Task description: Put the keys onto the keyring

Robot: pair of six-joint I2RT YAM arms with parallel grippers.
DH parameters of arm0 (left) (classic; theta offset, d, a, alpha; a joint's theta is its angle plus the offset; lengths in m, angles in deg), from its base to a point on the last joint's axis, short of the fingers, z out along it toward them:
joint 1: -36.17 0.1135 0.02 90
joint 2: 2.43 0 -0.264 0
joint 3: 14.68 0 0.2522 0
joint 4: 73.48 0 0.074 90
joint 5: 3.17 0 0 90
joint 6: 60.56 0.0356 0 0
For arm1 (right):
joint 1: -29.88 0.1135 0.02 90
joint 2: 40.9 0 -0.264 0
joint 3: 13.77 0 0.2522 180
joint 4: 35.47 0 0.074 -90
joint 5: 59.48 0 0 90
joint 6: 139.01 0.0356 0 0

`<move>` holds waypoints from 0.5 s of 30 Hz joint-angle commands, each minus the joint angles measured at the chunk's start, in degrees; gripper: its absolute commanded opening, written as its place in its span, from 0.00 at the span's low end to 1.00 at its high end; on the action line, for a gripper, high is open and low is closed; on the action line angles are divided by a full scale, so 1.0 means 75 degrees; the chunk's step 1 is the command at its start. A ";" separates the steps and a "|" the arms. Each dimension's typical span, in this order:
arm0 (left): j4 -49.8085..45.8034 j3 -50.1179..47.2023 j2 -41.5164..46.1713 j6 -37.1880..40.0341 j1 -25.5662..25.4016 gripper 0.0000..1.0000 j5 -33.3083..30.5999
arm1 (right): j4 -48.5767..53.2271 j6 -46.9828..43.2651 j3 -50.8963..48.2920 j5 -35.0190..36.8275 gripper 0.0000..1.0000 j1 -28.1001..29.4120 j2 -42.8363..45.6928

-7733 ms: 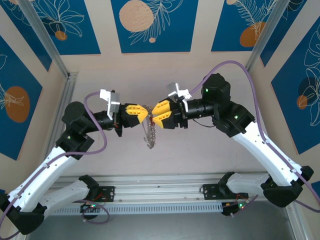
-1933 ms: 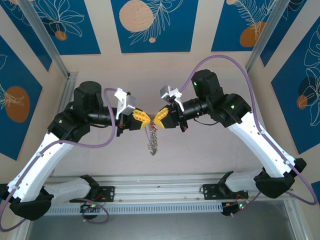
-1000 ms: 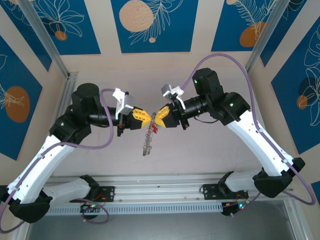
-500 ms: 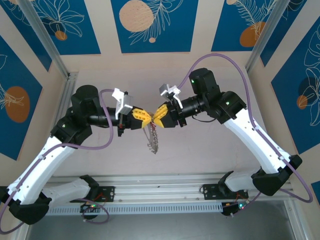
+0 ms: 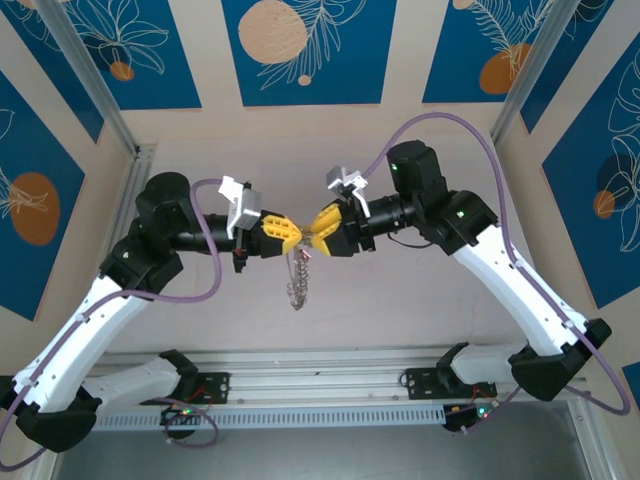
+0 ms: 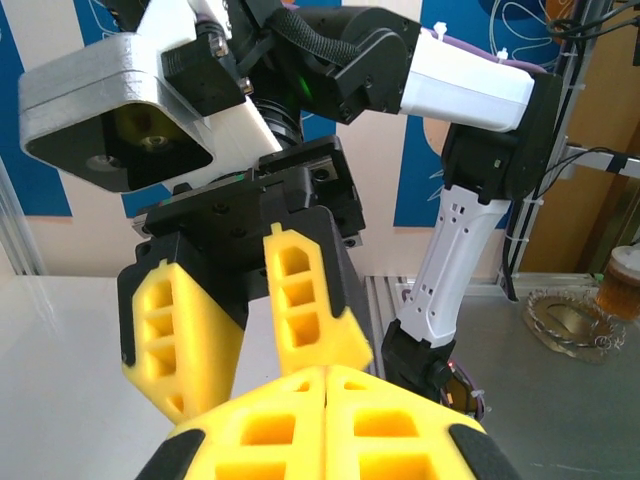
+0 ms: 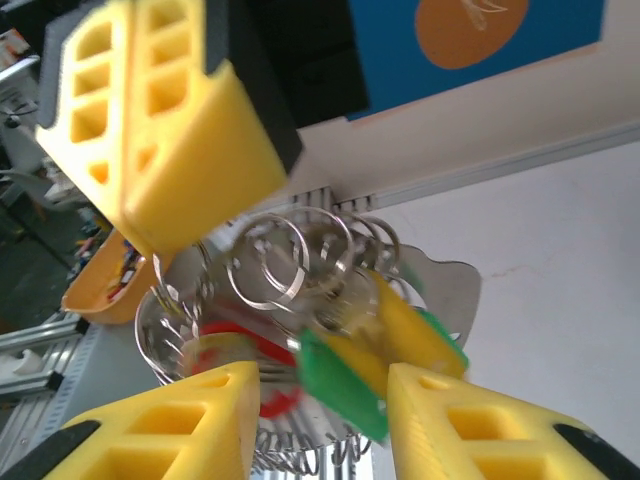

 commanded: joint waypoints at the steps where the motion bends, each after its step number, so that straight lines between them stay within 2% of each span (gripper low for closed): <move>1: 0.0403 -0.0005 0.0159 -0.0123 -0.0029 0.00 0.0041 | -0.0551 0.0374 -0.0366 0.0342 0.42 -0.0266 0.0689; 7: 0.0677 -0.0008 0.0047 -0.0326 -0.0018 0.00 -0.0001 | -0.1322 0.0385 -0.1148 0.0044 0.42 -0.0222 0.1490; 15: 0.0937 -0.0040 0.0016 -0.0594 -0.0018 0.00 0.0026 | -0.2189 0.0372 -0.0860 -0.0096 0.32 0.0252 0.1056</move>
